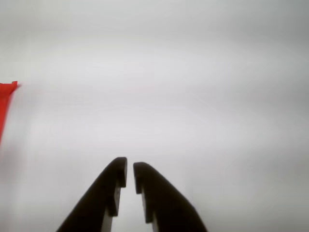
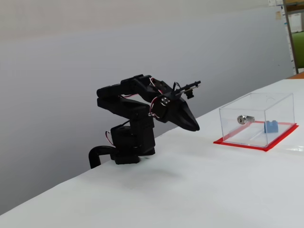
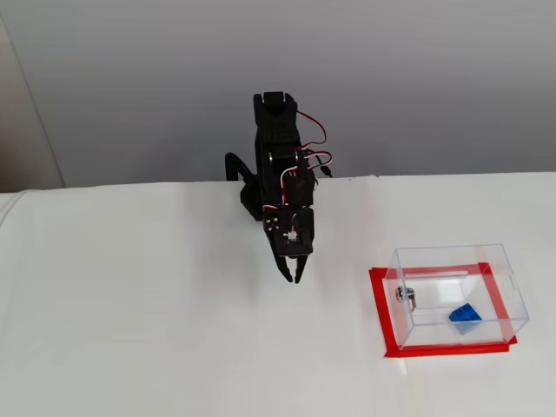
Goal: Pick the blue lego brick and place it into the transparent box
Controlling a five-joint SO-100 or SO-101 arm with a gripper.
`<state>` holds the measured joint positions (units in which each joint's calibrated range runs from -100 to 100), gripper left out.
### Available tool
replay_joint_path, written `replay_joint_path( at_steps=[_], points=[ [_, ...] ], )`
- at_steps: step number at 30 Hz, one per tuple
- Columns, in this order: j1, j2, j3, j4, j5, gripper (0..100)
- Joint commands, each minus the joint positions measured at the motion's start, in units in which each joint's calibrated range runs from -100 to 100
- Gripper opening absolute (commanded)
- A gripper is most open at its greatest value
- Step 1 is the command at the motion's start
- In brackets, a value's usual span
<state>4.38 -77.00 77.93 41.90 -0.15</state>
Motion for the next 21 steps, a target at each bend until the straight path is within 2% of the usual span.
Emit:
replay_joint_path(
  at_steps=[1,10,21],
  points=[
    [-0.3,-7.5,7.0,-3.4,0.0,1],
    [-0.9,-22.7,21.3,-4.7,0.0,1],
    [3.5,-22.8,21.4,-2.0,0.0,1]
  ],
)
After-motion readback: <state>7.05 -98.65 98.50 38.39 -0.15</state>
